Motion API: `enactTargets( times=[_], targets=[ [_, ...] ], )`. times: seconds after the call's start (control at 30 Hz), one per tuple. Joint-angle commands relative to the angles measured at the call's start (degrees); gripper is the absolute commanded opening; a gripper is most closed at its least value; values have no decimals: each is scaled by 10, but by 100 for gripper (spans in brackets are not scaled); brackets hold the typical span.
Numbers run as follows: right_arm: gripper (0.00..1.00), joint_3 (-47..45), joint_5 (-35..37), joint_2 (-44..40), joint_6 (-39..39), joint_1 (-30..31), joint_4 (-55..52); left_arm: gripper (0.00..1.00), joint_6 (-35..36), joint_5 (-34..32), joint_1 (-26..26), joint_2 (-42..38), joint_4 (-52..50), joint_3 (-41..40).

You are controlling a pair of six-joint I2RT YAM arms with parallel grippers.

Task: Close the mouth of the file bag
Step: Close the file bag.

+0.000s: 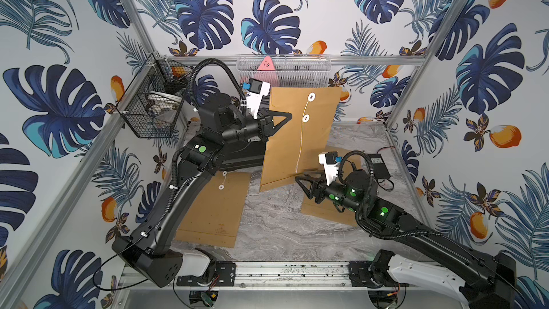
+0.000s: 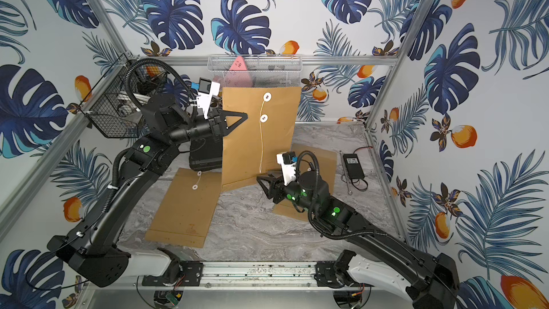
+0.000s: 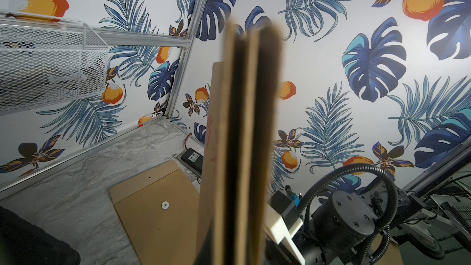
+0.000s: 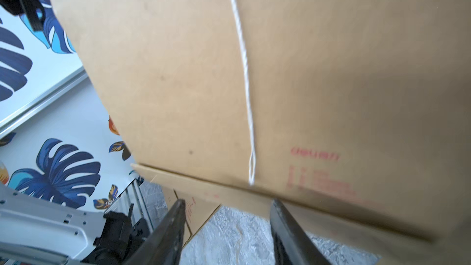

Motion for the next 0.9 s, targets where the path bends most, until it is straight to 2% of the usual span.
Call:
enactTargets(
  times=[0.0,0.33,0.53,0.77,0.87],
  targets=[
    [56,7,9,8,8,-20,29,0,-14,13,-1,-2,50,1],
    [55,29,47,64,15,-25,115,0,-16,11,-35,-2,51,3],
    [47,34,80,78,-9,-25,139,0,-11,12,-42,-2,41,13],
    [10,39,65,84,-21,-25,136,0,0,2,-43,-2,28,17],
    [2,43,49,83,-20,-24,121,0,1,4,-43,1,27,19]
  ],
)
